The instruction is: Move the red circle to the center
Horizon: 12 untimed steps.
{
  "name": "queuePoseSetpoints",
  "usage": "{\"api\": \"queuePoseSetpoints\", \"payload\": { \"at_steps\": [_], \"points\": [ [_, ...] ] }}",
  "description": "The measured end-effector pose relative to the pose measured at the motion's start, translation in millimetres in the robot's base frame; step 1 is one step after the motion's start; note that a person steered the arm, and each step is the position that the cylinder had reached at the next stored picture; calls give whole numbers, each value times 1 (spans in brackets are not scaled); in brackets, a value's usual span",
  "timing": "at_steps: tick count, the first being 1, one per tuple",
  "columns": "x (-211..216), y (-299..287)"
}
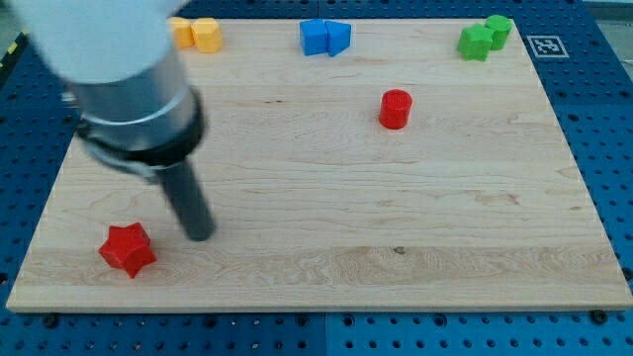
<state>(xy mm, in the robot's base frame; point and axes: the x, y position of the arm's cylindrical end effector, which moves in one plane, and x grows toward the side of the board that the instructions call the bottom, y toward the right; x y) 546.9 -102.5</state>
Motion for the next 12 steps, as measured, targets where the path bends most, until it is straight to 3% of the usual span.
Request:
{"api": "queuePoseSetpoints", "payload": {
  "at_steps": [3,4,5,6,7,10,12],
  "points": [
    [-28,281],
    [-64,368],
    [-120,389],
    [-164,362],
    [-180,294],
    [-189,216],
    [-161,200]
  ]
}}
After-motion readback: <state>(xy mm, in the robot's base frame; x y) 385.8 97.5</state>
